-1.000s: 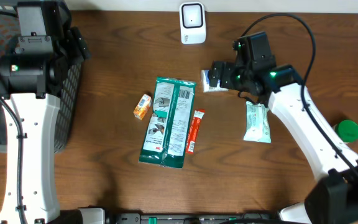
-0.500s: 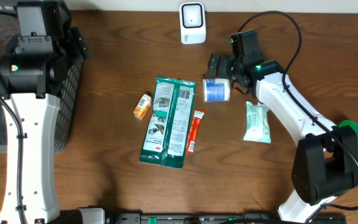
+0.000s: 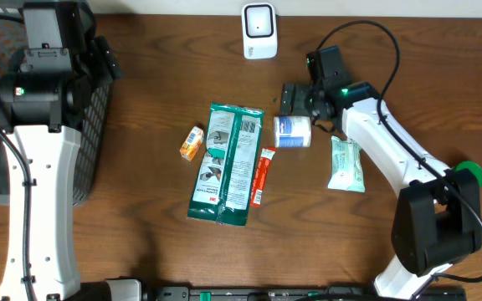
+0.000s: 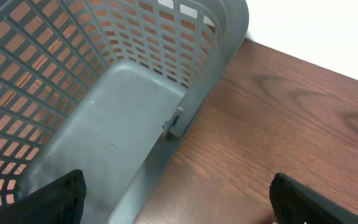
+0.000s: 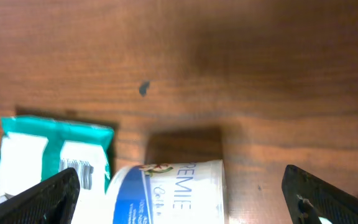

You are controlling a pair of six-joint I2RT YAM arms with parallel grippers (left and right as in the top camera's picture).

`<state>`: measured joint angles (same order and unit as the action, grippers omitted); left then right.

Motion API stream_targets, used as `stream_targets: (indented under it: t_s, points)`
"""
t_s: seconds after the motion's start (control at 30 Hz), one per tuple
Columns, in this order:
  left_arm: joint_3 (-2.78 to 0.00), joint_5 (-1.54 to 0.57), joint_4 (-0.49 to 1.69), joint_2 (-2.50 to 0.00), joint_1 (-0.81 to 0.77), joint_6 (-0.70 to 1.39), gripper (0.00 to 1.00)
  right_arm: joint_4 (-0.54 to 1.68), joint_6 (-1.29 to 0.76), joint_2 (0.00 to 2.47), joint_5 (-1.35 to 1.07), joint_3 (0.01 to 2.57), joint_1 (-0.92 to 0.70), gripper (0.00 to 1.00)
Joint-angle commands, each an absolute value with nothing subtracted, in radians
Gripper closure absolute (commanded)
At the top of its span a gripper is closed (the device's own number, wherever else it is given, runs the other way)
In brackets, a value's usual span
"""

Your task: Scan the item barcode

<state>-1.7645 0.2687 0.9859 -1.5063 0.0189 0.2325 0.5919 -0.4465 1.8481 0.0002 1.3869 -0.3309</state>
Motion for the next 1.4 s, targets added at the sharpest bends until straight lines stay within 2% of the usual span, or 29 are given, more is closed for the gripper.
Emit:
stream_targets:
  t_s: [0.0, 0.17, 0.47, 0.67, 1.37]
  points:
    - [-1.771, 0.285, 0.986, -1.507, 0.023, 0.234, 0.1, 0.625, -0.387, 1.866, 0.009, 1.397, -0.353, 0.01]
    - [-1.771, 0.285, 0.985, -1.507, 0.023, 0.234, 0.1, 0.634, -0.296, 1.868, 0.016, 1.396, -0.401, 0.01]
    - [-1.771, 0.285, 0.985, -1.507, 0.023, 0.234, 0.1, 0.69, -0.287, 1.887, 0.187, 1.394, -0.461, 0.01]
    - [-1.771, 0.285, 0.985, -1.507, 0.023, 0.234, 0.1, 0.692, -0.287, 1.941, 0.183, 1.394, -0.467, 0.04]
    - [-1.771, 0.286, 0.985, -1.507, 0.023, 0.234, 0.1, 0.735, -0.329, 1.941, 0.095, 1.409, -0.473, 0.01]
